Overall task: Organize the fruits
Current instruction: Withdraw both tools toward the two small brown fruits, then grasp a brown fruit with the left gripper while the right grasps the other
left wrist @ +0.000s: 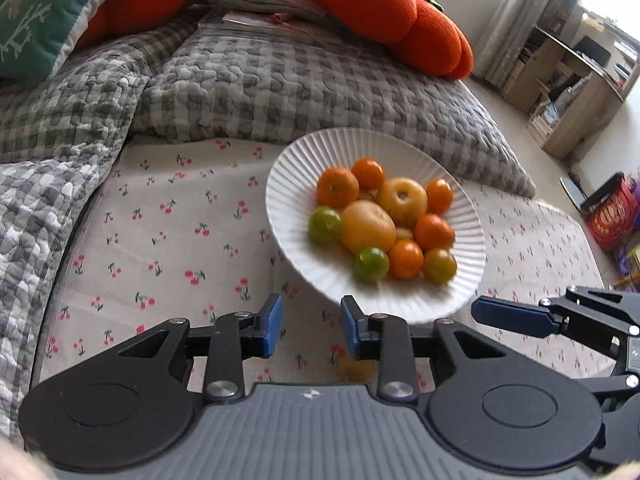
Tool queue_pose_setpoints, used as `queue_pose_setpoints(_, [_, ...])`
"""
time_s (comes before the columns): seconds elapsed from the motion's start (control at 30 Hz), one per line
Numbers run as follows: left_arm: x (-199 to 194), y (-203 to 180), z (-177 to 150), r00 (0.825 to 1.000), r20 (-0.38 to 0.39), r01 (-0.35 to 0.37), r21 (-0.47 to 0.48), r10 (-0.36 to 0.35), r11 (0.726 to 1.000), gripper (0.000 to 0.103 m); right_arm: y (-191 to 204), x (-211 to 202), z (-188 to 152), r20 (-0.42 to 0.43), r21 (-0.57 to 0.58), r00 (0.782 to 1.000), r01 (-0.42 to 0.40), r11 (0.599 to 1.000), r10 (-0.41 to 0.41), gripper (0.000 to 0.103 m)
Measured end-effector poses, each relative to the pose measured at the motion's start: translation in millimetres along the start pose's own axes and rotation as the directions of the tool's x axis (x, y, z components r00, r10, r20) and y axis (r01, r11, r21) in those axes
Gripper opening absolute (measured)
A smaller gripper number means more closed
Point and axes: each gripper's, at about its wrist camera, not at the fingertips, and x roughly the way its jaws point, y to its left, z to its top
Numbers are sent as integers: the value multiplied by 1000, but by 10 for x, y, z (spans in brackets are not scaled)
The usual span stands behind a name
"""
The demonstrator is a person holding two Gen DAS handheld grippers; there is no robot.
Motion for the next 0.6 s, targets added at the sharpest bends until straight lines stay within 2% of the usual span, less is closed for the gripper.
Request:
queue_pose_setpoints(0.13, [54,-43,-105,999,-45,23,23,-22,999,40,53,60,-51,-36,-12,999,-17,1000,17,44])
queue_pose_setpoints(0.2, [114,-69,-150,997,-72,17,29,-15,999,40,66,114,-93,-59,-20,998,-10,1000,9,44])
queue_pose_setpoints(0.37, [223,-111,-217,994,-106,34,35,-30,999,47,147,227,-224,-127,-52,991,-54,997,47,47])
queue_pose_setpoints(0.6, [424,-135,-305,988,-151,40,33,-35,999,47,228,365,-323,-183,-89,982,-58,994,41,46])
